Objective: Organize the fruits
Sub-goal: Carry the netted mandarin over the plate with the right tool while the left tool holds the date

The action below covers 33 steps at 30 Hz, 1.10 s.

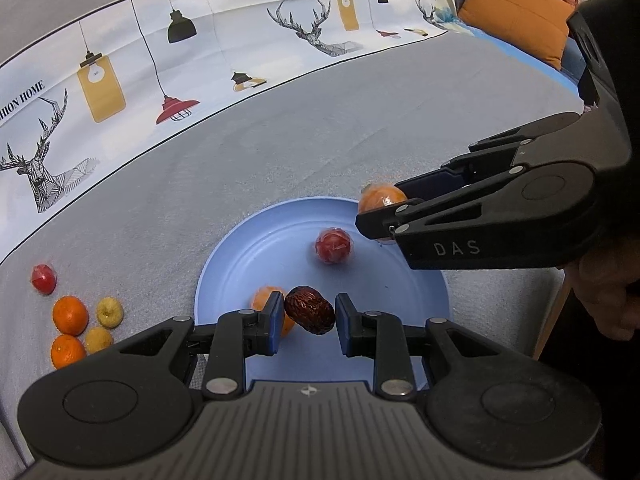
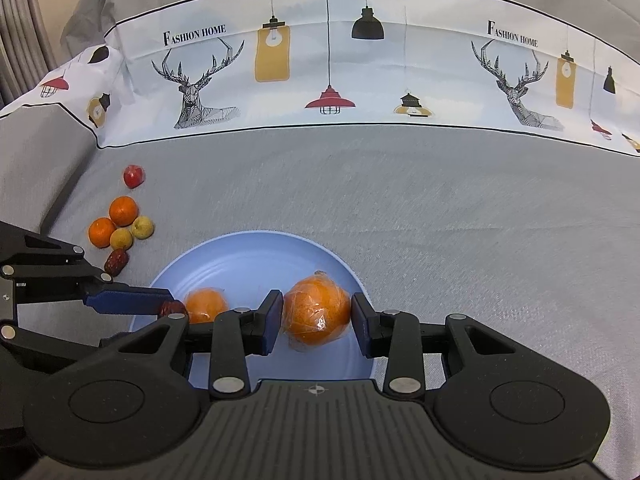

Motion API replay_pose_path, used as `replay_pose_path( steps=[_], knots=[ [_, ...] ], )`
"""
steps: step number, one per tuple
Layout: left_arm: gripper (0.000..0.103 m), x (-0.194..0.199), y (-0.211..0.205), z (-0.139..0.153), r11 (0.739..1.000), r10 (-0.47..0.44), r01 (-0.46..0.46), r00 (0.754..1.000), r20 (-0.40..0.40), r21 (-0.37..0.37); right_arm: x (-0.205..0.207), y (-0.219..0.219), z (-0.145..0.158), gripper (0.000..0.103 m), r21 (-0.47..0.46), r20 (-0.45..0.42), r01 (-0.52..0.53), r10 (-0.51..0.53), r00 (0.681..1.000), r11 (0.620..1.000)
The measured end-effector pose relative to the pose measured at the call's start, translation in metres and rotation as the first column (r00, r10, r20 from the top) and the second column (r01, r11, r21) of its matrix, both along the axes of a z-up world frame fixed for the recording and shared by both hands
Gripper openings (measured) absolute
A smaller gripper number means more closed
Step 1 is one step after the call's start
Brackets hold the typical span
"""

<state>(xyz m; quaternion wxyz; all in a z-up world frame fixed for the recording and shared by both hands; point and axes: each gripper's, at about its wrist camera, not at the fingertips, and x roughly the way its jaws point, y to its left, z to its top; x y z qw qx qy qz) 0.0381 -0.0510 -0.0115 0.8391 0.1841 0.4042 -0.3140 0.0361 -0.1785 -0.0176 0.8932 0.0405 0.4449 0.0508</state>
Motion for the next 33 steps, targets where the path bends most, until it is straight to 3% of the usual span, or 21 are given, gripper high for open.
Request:
replay_pose_path(
  steps=[33],
  knots=[
    [0.030, 0.0010, -0.0009, 0.0003, 1.000, -0.001, 0.001, 1.000, 0.004, 0.003, 0.0009, 0.0005, -0.0004, 0.039, -0.001, -0.003, -0.005, 0.005, 1.000, 1.000]
  ],
)
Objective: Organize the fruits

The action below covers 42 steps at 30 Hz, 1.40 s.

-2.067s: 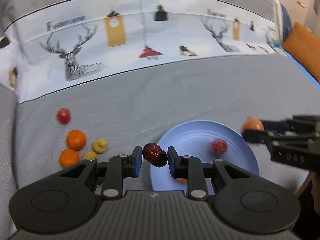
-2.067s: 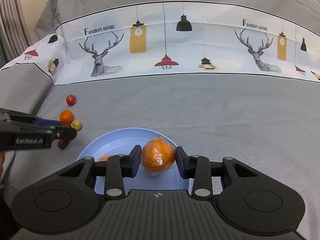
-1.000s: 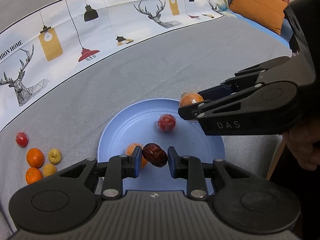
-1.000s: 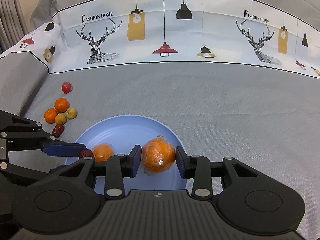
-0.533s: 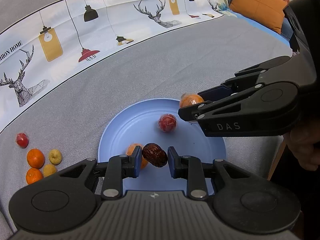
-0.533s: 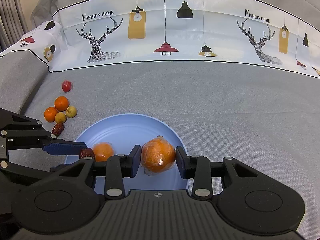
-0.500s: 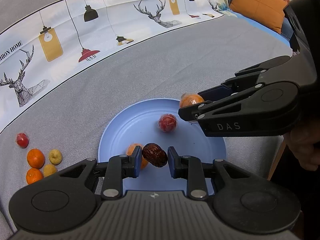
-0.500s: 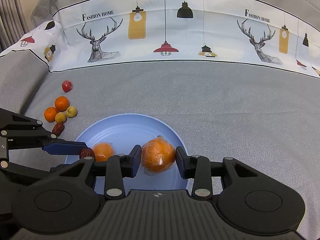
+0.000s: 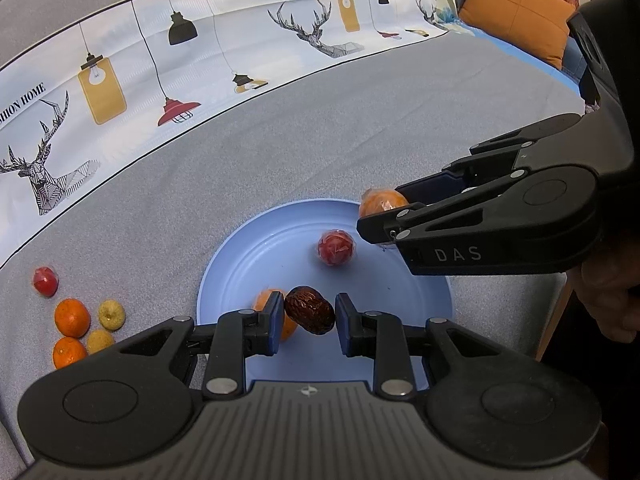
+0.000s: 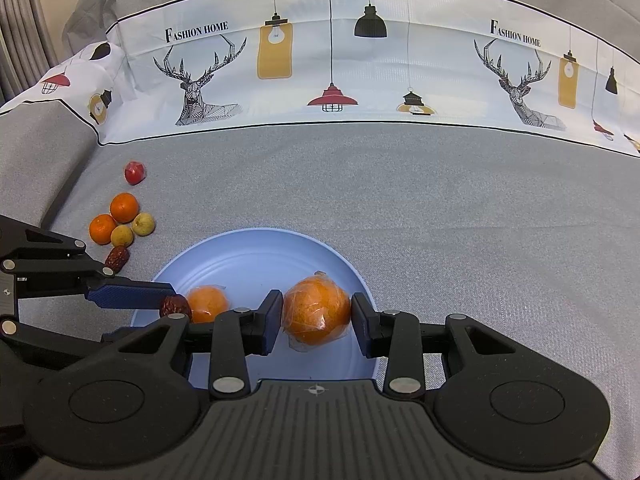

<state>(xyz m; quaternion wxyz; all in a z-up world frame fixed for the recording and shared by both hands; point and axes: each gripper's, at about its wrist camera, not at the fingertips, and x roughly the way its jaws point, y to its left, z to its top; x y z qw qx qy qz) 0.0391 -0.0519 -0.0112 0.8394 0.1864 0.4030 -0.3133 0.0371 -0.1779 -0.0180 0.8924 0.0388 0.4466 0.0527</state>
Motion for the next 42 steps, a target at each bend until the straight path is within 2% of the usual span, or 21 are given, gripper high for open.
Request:
replay_pose_path(
  steps=[12, 14, 16, 24, 26, 28, 30, 33, 35, 39, 42],
  knots=[
    [0.030, 0.001, 0.000, 0.004, 1.000, 0.000, 0.000, 1.000, 0.000, -0.005, 0.000, 0.000, 0.001, 0.039, -0.004, 0.006, 0.003, -0.003, 1.000, 1.000],
    [0.033, 0.001, 0.001, 0.005, 1.000, 0.006, -0.006, 1.000, -0.001, -0.009, 0.000, 0.000, 0.001, 0.043, -0.011, 0.009, 0.013, -0.013, 1.000, 1.000],
    [0.034, 0.002, 0.002, 0.006, 1.000, 0.015, -0.015, 1.000, 0.002, -0.012, 0.000, -0.001, 0.001, 0.051, -0.012, 0.008, 0.022, -0.022, 1.000, 1.000],
    [0.038, 0.004, 0.005, 0.009, 0.998, 0.059, -0.059, 0.997, 0.040, -0.004, 0.000, -0.002, 0.003, 0.051, -0.015, 0.020, 0.044, -0.044, 0.999, 0.999],
    [0.045, 0.005, 0.007, 0.009, 0.995, 0.092, -0.094, 0.993, 0.067, 0.020, 0.000, -0.003, 0.003, 0.051, -0.016, 0.028, 0.056, -0.055, 0.998, 0.998],
    [0.051, 0.010, 0.011, 0.010, 0.988, 0.145, -0.149, 0.985, 0.098, 0.037, -0.001, -0.004, 0.004, 0.051, -0.019, 0.034, 0.065, -0.065, 0.997, 0.998],
    [0.051, 0.015, 0.017, 0.014, 0.978, 0.201, -0.206, 0.971, 0.133, 0.028, -0.002, -0.004, 0.006, 0.051, -0.024, 0.044, 0.073, -0.072, 0.996, 0.997],
    [0.058, 0.022, 0.027, 0.020, 0.955, 0.289, -0.296, 0.940, 0.180, 0.014, -0.002, -0.004, 0.009, 0.051, -0.029, 0.067, 0.083, -0.081, 0.994, 0.996],
    [0.078, 0.026, 0.033, 0.023, 0.935, 0.346, -0.354, 0.915, 0.207, 0.004, -0.004, -0.004, 0.013, 0.051, -0.029, 0.093, 0.090, -0.087, 0.992, 0.996],
    [0.081, 0.030, 0.039, 0.031, 0.919, 0.386, -0.394, 0.892, 0.237, -0.013, -0.005, -0.006, 0.022, 0.048, -0.013, 0.154, 0.110, -0.107, 0.982, 0.994],
    [0.083, 0.035, 0.044, 0.033, 0.908, 0.412, -0.418, 0.884, 0.222, -0.019, -0.005, -0.008, 0.027, 0.046, 0.010, 0.188, 0.124, -0.124, 0.974, 0.992]
  ],
)
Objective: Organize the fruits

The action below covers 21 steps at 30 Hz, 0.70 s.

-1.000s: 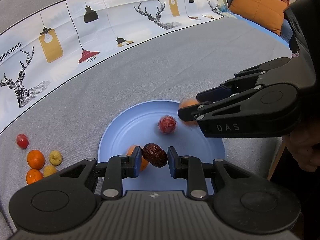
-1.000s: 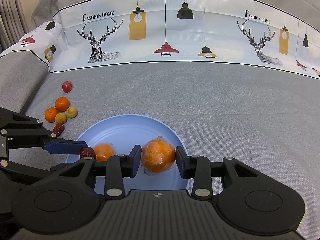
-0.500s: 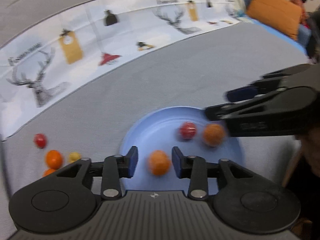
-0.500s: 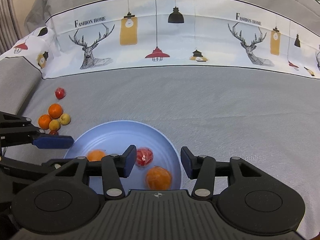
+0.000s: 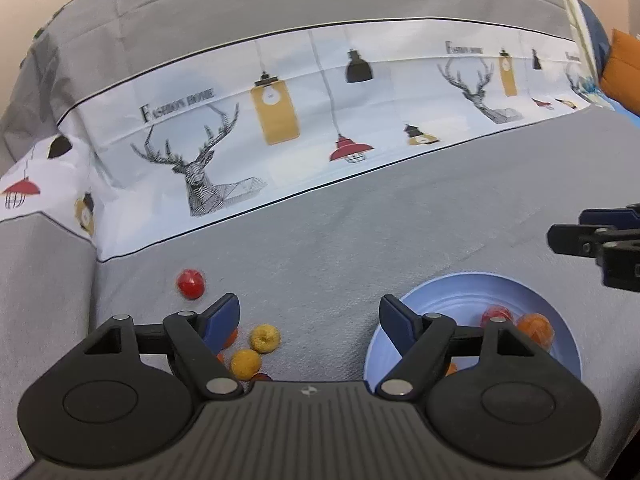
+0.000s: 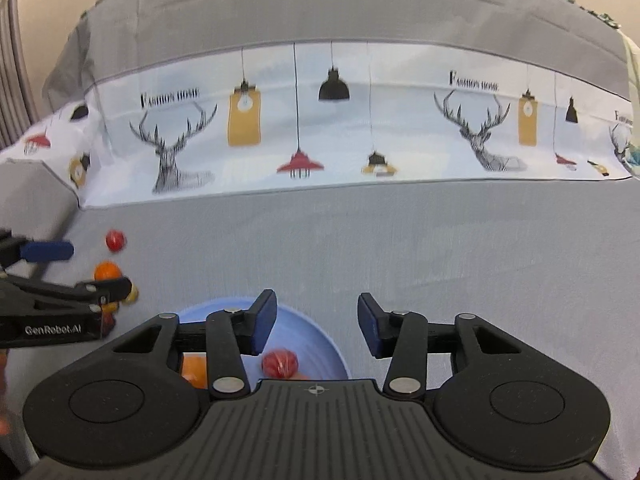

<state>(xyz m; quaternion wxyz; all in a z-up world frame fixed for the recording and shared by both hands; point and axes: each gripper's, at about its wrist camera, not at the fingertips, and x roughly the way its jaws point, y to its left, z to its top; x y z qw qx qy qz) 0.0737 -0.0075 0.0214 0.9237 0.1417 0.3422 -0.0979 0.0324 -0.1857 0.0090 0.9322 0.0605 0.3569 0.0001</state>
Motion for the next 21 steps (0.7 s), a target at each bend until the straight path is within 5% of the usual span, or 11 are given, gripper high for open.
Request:
replay_pose_path(
  steps=[10, 16, 21],
  knots=[
    [0.084, 0.017, 0.025, 0.007, 0.995, 0.095, -0.095, 0.995, -0.006, -0.040, 0.006, 0.009, 0.003, 0.047, 0.066, 0.033, -0.035, 0.033, 0.999, 0.997],
    [0.052, 0.030, 0.044, 0.008, 0.987, 0.135, -0.140, 0.989, -0.060, -0.085, 0.013, 0.020, -0.002, 0.060, 0.077, 0.015, -0.054, 0.053, 0.998, 0.996],
    [0.051, 0.040, 0.072, 0.015, 0.966, 0.186, -0.198, 0.979, -0.085, -0.164, 0.013, 0.028, 0.005, 0.060, 0.128, 0.095, -0.088, 0.076, 0.993, 0.988]
  ],
)
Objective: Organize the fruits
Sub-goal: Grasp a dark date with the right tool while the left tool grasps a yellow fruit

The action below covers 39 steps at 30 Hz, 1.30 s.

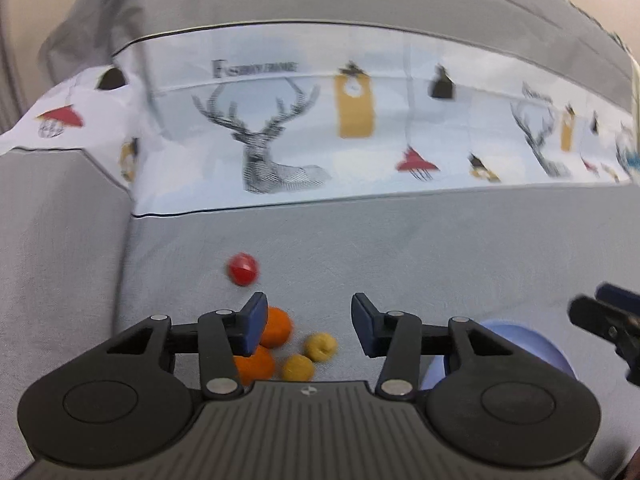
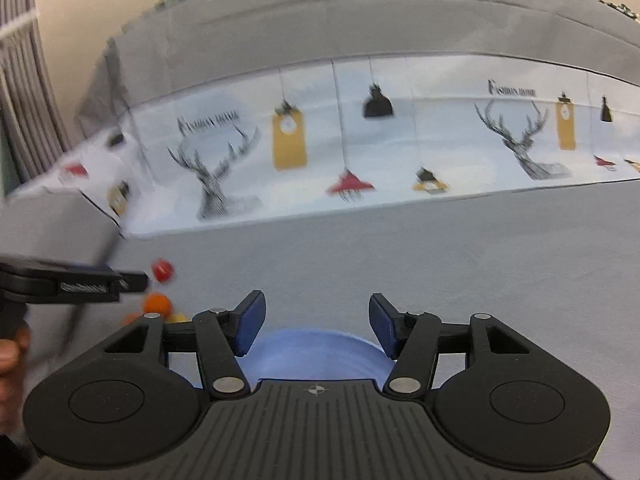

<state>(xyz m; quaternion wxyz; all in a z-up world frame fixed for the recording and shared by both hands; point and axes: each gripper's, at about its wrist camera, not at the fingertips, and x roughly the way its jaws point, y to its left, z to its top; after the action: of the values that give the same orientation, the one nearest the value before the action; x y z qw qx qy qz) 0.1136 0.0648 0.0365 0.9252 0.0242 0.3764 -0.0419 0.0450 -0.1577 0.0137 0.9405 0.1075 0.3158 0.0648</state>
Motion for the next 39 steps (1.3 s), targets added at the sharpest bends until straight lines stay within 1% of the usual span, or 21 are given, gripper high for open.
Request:
replay_pose_path(
  steps=[3, 4, 5, 7, 8, 9, 10, 13, 14, 15, 16, 18, 23, 28, 31, 32, 34, 36, 39],
  knots=[
    [0.042, 0.010, 0.029, 0.002, 0.993, 0.092, -0.094, 0.995, -0.028, -0.065, 0.000, 0.010, 0.003, 0.060, -0.041, 0.034, -0.012, 0.013, 0.999, 0.999],
    [0.037, 0.013, 0.039, 0.001, 0.987, 0.125, -0.129, 0.991, -0.048, -0.091, 0.001, 0.010, 0.003, 0.060, -0.036, 0.032, -0.019, 0.020, 0.999, 0.999],
    [0.029, 0.015, 0.048, 0.000, 0.980, 0.154, -0.161, 0.986, -0.066, -0.114, 0.002, 0.012, 0.003, 0.060, -0.022, 0.032, -0.028, 0.028, 0.999, 0.999],
    [0.021, 0.021, 0.062, -0.002, 0.966, 0.195, -0.209, 0.976, -0.100, -0.153, 0.003, 0.017, 0.004, 0.060, -0.014, 0.034, -0.047, 0.048, 0.998, 0.999],
    [0.020, 0.024, 0.066, -0.003, 0.961, 0.205, -0.222, 0.972, -0.115, -0.164, 0.004, 0.020, 0.004, 0.059, -0.017, 0.032, -0.060, 0.060, 0.998, 0.998],
    [0.019, 0.027, 0.069, -0.005, 0.958, 0.211, -0.232, 0.968, -0.134, -0.168, 0.006, 0.024, 0.003, 0.053, -0.015, 0.030, -0.071, 0.071, 0.997, 0.997],
    [0.019, 0.031, 0.070, -0.008, 0.958, 0.211, -0.234, 0.966, -0.149, -0.163, 0.008, 0.027, 0.002, 0.045, -0.006, 0.024, -0.087, 0.087, 0.996, 0.996],
    [0.019, 0.039, 0.069, -0.020, 0.964, 0.204, -0.235, 0.954, -0.220, -0.127, 0.015, 0.041, -0.002, 0.033, 0.007, 0.012, -0.132, 0.132, 0.991, 0.991],
    [0.019, 0.042, 0.069, -0.025, 0.963, 0.202, -0.238, 0.948, -0.247, -0.128, 0.018, 0.047, -0.004, 0.032, 0.010, 0.006, -0.154, 0.154, 0.988, 0.988],
    [0.019, 0.044, 0.070, -0.030, 0.958, 0.198, -0.245, 0.940, -0.277, -0.146, 0.020, 0.053, -0.006, 0.032, 0.014, 0.000, -0.173, 0.173, 0.985, 0.985],
    [0.021, 0.045, 0.071, -0.033, 0.953, 0.199, -0.254, 0.935, -0.294, -0.163, 0.024, 0.059, -0.009, 0.032, 0.021, -0.011, -0.201, 0.201, 0.980, 0.979],
    [0.021, 0.046, 0.074, -0.037, 0.947, 0.201, -0.267, 0.927, -0.316, -0.180, 0.034, 0.076, -0.016, 0.032, 0.047, -0.055, -0.266, 0.268, 0.962, 0.963],
    [0.021, 0.045, 0.063, -0.039, 0.956, 0.118, -0.194, 0.941, -0.317, -0.219, 0.052, 0.115, -0.036, 0.032, 0.050, -0.113, -0.355, 0.359, 0.927, 0.933],
    [0.021, 0.045, 0.054, -0.044, 0.964, 0.088, -0.163, 0.941, -0.326, -0.211, 0.071, 0.144, -0.065, 0.032, 0.064, -0.202, -0.393, 0.397, 0.895, 0.917],
    [0.021, 0.050, 0.047, -0.046, 0.970, 0.056, -0.129, 0.943, -0.329, -0.205, 0.074, 0.157, -0.077, 0.033, 0.033, -0.249, -0.405, 0.400, 0.882, 0.914],
    [0.023, 0.051, 0.045, -0.048, 0.973, 0.050, -0.120, 0.943, -0.330, -0.196, 0.074, 0.159, -0.079, 0.033, 0.038, -0.256, -0.409, 0.405, 0.878, 0.912],
    [0.028, 0.056, 0.040, -0.052, 0.980, 0.041, -0.104, 0.941, -0.336, -0.172, 0.073, 0.160, -0.077, 0.026, 0.038, -0.262, -0.413, 0.408, 0.875, 0.910],
    [0.028, 0.060, 0.036, -0.055, 0.982, 0.026, -0.089, 0.940, -0.341, -0.168, 0.070, 0.162, -0.073, 0.026, 0.014, -0.261, -0.416, 0.405, 0.876, 0.909],
    [0.029, 0.065, 0.028, -0.059, 0.986, 0.001, -0.058, 0.938, -0.348, -0.153, 0.066, 0.157, -0.071, 0.026, 0.018, -0.292, -0.402, 0.390, 0.874, 0.915]
  ],
)
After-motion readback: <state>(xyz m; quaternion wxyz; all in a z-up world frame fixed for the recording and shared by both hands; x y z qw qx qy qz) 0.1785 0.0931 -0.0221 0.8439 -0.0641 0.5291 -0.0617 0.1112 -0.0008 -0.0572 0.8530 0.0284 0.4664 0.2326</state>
